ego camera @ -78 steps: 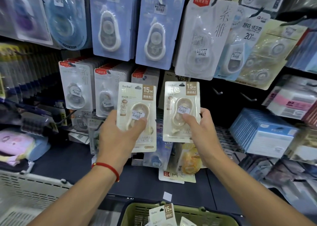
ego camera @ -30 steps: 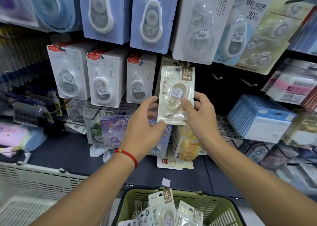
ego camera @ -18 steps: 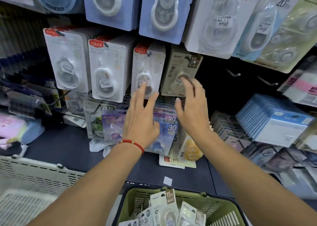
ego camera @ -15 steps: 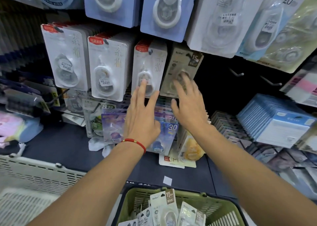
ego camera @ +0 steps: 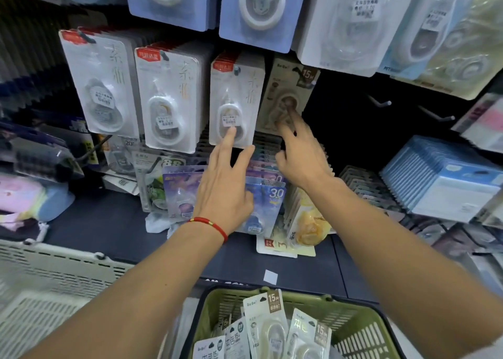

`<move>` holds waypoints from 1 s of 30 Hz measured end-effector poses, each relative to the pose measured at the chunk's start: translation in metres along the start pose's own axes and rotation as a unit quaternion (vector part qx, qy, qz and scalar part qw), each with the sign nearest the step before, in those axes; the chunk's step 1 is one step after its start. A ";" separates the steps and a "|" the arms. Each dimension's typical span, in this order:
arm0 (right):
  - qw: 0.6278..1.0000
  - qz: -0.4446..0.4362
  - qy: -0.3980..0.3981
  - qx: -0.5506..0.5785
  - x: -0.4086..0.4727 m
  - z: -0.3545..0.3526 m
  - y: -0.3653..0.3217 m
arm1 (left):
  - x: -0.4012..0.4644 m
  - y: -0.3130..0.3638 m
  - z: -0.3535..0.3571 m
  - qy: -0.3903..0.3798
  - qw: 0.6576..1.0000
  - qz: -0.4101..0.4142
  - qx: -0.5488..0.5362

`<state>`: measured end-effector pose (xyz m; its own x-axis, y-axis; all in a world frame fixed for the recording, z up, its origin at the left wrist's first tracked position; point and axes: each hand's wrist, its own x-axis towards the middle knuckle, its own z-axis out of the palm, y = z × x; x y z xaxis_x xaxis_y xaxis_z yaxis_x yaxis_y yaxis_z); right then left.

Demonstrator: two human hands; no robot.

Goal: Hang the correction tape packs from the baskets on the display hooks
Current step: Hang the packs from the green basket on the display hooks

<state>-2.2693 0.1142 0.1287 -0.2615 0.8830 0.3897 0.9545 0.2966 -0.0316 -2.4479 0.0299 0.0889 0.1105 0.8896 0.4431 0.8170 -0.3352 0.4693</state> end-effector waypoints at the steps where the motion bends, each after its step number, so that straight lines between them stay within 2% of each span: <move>1: 1.000 -0.002 0.002 0.020 -0.011 -0.005 0.002 | -0.003 -0.001 0.000 -0.015 1.000 0.006 -0.001; 3: 0.998 -0.017 -0.008 0.053 -0.041 -0.013 0.007 | -0.010 -0.003 0.000 -0.091 0.996 0.015 0.001; 4: 0.997 -0.021 -0.019 0.076 -0.059 -0.016 0.011 | -0.015 -0.004 0.000 -0.159 0.987 0.028 0.012; 6: 0.986 0.011 -0.058 0.153 -0.101 -0.020 0.019 | -0.032 -0.002 0.005 -0.322 0.943 0.072 0.048; 8: 0.960 0.062 -0.161 0.220 -0.145 -0.021 0.028 | -0.055 0.004 0.011 -0.449 0.883 0.104 0.085; 10: 0.923 0.060 -0.316 0.209 -0.192 -0.015 0.039 | -0.077 0.011 0.019 -0.512 0.841 0.125 0.120; 13: 0.861 0.040 -0.493 0.118 -0.265 0.002 0.054 | -0.111 0.023 0.040 -0.550 0.817 0.123 0.125; 15: 0.819 0.052 -0.560 0.112 -0.309 0.016 0.059 | -0.137 0.028 0.054 -0.565 0.812 0.106 0.104; 17: 0.796 0.050 -0.590 0.125 -0.351 0.028 0.061 | -0.163 0.034 0.067 -0.570 0.811 0.099 0.088; 19: 0.802 0.024 -0.585 0.118 -0.386 0.039 0.061 | -0.183 0.040 0.075 -0.564 0.818 0.090 0.073; 22: 0.856 -0.021 -0.509 0.086 -0.416 0.048 0.058 | -0.199 0.046 0.082 -0.539 0.838 0.073 0.043; 23: 0.864 -0.021 -0.494 0.093 -0.419 0.049 0.058 | -0.202 0.049 0.083 -0.533 0.843 0.063 0.028; 27: 0.834 0.073 -0.510 0.196 -0.419 0.043 0.064 | -0.212 0.061 0.086 -0.524 0.851 0.007 -0.042; 30: 0.832 0.072 -0.484 0.262 -0.407 0.028 0.064 | -0.215 0.069 0.088 -0.511 0.850 -0.049 -0.121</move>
<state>-2.1061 -0.2159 -0.0578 -0.3848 0.7276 -0.5679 0.8589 0.0570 -0.5090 -2.3660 -0.1569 -0.0409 0.5836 0.6800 -0.4438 0.7240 -0.1882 0.6637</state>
